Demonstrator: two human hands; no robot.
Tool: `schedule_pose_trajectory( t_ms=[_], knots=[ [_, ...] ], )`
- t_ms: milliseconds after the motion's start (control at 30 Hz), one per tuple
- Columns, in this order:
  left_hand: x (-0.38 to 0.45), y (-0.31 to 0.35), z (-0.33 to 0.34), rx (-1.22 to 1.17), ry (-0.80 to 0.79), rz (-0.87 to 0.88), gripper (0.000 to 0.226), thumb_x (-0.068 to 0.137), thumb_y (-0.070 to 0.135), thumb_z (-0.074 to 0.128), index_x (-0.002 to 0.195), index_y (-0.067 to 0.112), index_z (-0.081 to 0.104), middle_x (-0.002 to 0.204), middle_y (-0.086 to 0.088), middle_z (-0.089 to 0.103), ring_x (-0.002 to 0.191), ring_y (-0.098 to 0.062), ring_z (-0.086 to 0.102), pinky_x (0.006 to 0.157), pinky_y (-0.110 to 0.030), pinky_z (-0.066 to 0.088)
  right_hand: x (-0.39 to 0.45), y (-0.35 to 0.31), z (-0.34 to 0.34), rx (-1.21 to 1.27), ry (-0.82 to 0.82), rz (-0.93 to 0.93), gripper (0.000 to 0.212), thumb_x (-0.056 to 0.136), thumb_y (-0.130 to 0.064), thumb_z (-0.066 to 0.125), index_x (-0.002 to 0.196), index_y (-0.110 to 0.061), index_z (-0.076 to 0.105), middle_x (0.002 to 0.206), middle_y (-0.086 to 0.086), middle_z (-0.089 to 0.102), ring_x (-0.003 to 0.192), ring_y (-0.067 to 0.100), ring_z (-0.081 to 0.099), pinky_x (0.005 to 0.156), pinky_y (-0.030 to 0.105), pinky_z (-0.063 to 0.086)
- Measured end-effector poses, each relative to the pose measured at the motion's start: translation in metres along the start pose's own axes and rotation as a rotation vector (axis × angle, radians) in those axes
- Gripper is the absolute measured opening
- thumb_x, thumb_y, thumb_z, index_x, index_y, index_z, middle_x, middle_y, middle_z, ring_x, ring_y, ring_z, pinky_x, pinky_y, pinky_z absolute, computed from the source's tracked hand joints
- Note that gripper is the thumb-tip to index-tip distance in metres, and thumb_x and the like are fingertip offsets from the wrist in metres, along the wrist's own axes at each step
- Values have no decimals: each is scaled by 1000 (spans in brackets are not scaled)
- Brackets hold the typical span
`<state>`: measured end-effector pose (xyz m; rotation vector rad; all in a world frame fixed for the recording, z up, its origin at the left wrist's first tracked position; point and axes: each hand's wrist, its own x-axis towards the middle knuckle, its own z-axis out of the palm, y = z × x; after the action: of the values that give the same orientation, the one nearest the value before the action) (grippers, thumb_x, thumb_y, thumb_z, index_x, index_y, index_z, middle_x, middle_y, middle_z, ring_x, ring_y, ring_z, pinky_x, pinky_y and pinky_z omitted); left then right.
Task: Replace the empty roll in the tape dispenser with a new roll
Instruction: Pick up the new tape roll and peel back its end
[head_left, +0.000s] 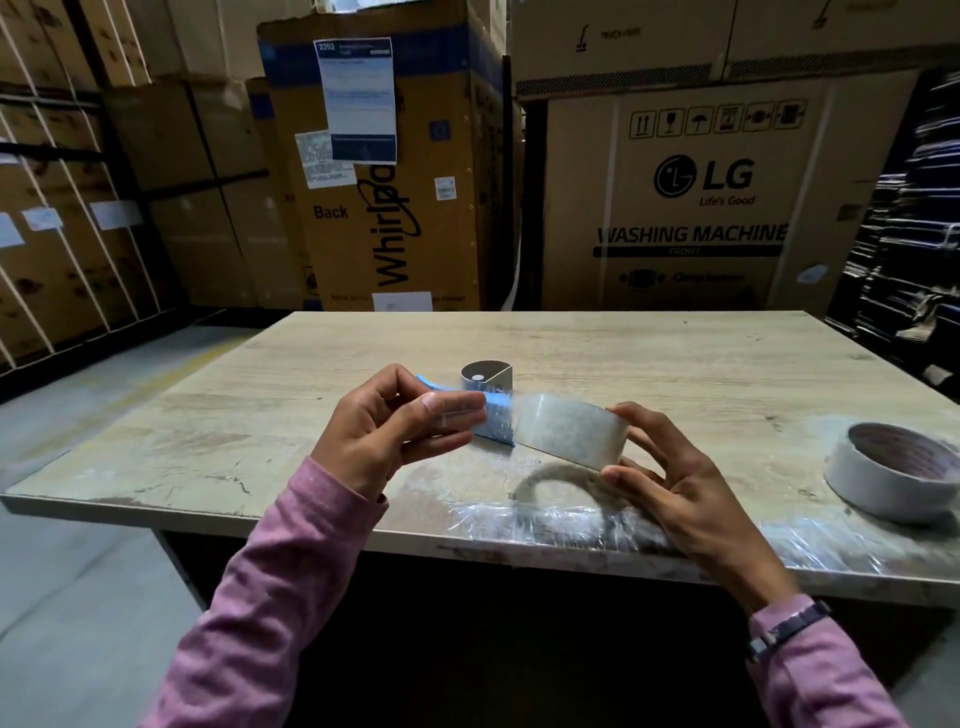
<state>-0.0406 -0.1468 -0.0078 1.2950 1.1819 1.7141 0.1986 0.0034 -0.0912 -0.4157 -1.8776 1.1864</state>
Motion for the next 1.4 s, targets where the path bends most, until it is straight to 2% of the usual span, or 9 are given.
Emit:
schedule_pose_trajectory(
  t_ms=[100, 233, 300, 467, 667, 867, 1000, 1167, 1400],
  knots=[
    [-1, 2, 3, 50, -21, 43, 10, 85, 9, 49, 80, 2, 43, 103, -24, 70, 99, -40, 66, 82, -48, 56, 0, 2, 2, -74, -5, -49, 48, 85, -19, 70, 130, -33, 58, 133, -9, 55, 133, 9, 51, 110, 26, 44],
    [-3, 7, 0, 83, 6, 81, 12, 85, 12, 50, 80, 2, 44, 101, -23, 70, 96, -40, 67, 79, -48, 57, 0, 3, 7, -175, 9, -81, 49, 85, -62, 65, 132, -55, 50, 137, -20, 55, 132, 10, 53, 108, 27, 45],
    [-5, 9, -1, 63, 23, 79, 12, 84, 13, 50, 79, 3, 45, 100, -24, 71, 95, -41, 67, 78, -50, 57, 0, 6, 8, -215, 13, -89, 54, 85, -67, 60, 136, -55, 47, 141, -19, 54, 133, 11, 53, 109, 32, 46],
    [-6, 5, 21, 149, 37, 92, 21, 85, 17, 62, 77, 3, 48, 95, -20, 72, 90, -36, 69, 72, -43, 60, 2, 11, 8, -361, -1, -140, 58, 88, -65, 57, 141, -42, 46, 143, -20, 52, 134, 6, 51, 109, 38, 47],
    [-4, -20, 48, 444, 41, 187, 14, 83, 23, 57, 75, 14, 50, 93, -12, 73, 88, -19, 71, 69, -44, 60, 0, 6, 13, -544, 59, -227, 56, 92, -53, 58, 140, -26, 49, 139, -12, 55, 121, 4, 56, 96, 4, 40],
    [-12, -39, 74, 963, 178, 469, 12, 84, 34, 51, 79, 25, 45, 73, 5, 72, 59, -25, 66, 52, -37, 52, -1, 7, 14, -684, 72, -228, 54, 94, -49, 59, 140, -23, 51, 137, -11, 55, 115, 4, 58, 89, -2, 37],
    [-11, -38, 87, 1119, 244, 513, 10, 80, 26, 57, 77, 18, 52, 56, 1, 65, 48, -28, 60, 43, -28, 43, -2, 8, 14, -670, 108, -237, 53, 91, -46, 64, 137, -23, 55, 130, -10, 57, 114, 14, 60, 88, 3, 41],
    [-9, -46, 93, 1242, 224, 574, 8, 79, 24, 52, 77, 17, 55, 60, 4, 61, 50, -21, 58, 41, -25, 35, -6, 9, 12, -733, 207, -274, 59, 84, -58, 64, 133, -24, 61, 118, -9, 59, 105, 17, 54, 81, 35, 55],
    [-11, -63, 98, 1185, 234, 601, 16, 83, 21, 48, 85, 12, 61, 69, 1, 65, 54, -20, 60, 43, -28, 45, -8, 5, 14, -784, 234, -323, 58, 83, -58, 64, 129, -22, 63, 110, -6, 60, 97, 18, 54, 80, 25, 46]
  ],
)
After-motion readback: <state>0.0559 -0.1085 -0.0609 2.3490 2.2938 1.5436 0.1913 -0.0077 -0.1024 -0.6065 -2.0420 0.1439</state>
